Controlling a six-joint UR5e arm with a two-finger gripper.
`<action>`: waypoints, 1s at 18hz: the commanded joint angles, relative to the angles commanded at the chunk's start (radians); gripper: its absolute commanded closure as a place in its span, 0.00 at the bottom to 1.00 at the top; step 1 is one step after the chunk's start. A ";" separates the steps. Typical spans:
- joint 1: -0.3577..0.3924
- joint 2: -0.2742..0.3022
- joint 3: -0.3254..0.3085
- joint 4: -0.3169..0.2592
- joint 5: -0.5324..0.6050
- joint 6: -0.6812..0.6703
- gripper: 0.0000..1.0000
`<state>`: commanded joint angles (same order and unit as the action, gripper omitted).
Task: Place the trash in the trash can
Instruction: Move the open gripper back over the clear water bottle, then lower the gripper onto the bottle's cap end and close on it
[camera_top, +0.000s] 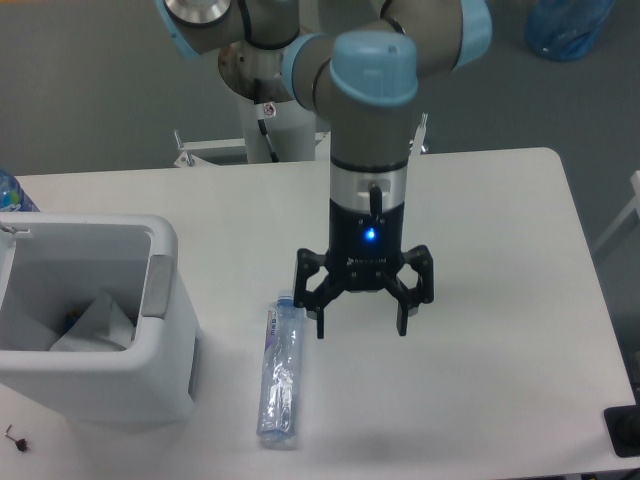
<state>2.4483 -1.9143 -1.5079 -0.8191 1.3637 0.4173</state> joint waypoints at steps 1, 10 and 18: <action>-0.009 -0.015 0.000 0.002 0.003 -0.006 0.00; -0.064 -0.155 0.020 0.002 0.002 -0.092 0.00; -0.121 -0.218 0.009 0.002 0.003 -0.095 0.00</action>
<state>2.3271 -2.1322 -1.4987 -0.8176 1.3668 0.3221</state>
